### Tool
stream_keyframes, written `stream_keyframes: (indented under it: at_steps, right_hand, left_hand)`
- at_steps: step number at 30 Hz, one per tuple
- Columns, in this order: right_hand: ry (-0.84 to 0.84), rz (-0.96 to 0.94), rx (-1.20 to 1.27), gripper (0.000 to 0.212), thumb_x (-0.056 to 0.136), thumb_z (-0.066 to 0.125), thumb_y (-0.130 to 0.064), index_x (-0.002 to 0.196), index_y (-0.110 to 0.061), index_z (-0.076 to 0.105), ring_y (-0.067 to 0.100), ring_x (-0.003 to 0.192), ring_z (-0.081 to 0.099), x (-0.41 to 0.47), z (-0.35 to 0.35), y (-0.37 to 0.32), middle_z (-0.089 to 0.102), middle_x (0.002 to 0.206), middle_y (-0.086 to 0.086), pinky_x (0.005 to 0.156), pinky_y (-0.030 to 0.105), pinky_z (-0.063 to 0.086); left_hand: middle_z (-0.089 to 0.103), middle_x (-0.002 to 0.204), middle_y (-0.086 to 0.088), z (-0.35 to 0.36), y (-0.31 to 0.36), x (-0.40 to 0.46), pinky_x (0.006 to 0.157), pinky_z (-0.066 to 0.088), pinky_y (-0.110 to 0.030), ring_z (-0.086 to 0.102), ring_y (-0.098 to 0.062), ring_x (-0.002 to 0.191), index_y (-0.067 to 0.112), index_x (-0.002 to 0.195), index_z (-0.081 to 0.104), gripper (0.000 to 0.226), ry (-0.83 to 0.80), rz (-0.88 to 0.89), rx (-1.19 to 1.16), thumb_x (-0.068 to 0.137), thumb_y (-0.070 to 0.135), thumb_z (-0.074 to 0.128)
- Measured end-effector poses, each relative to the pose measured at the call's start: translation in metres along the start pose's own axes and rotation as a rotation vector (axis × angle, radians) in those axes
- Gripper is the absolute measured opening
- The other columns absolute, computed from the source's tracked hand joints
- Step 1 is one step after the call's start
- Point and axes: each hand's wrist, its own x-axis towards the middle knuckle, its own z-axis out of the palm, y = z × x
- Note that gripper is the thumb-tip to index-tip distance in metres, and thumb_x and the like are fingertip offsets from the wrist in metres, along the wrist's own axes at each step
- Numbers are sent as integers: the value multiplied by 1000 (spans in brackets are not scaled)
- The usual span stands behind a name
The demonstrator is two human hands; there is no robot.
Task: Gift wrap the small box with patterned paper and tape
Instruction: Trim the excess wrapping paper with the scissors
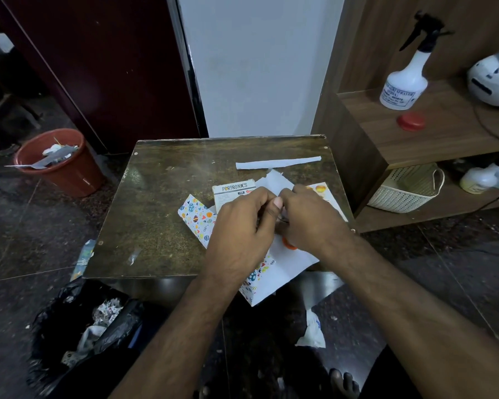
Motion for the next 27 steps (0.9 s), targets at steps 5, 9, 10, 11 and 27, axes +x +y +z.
stream_keyframes:
  at_steps: [5,9,10,11,27]
  right_hand:
    - [-48,117,110,22,93,63,-29,76,-19,52,31,87,64,3,-4,2,64,92,9,72,37,53]
    - [18,130,214,26,85,72,-30,66,-21,57,27,79,64,4,-13,8,59,72,-1,65,32,47]
    - [74,128,253,20,83,74,-30,69,-22,64,24,78,65,6,-16,13,62,72,-3,65,31,49]
    - [143,133,320,12,82,76,-29,74,-24,70,20,77,67,8,-20,20,66,72,-6,67,30,52]
    - [415,197,693,30,96,68,-6,124,-16,70,7,106,65,42,-15,58,71,114,-4,97,24,55]
  left_hand:
    - [66,70,8,9,3,3,72,51,-46,58,-18,68,19,86,66,23,31,30,119,101,32,55]
    - [68,71,9,12,5,6,74,52,-47,62,-19,71,23,85,67,23,60,8,127,100,35,55]
    - [66,69,9,13,5,6,73,52,-47,61,-19,69,23,84,67,22,66,0,128,101,34,57]
    - [64,66,8,14,6,7,70,52,-45,60,-18,66,23,84,66,22,74,-9,130,102,33,58]
    - [69,68,4,22,6,15,73,55,-49,67,-19,67,24,92,64,24,121,-70,164,97,44,51]
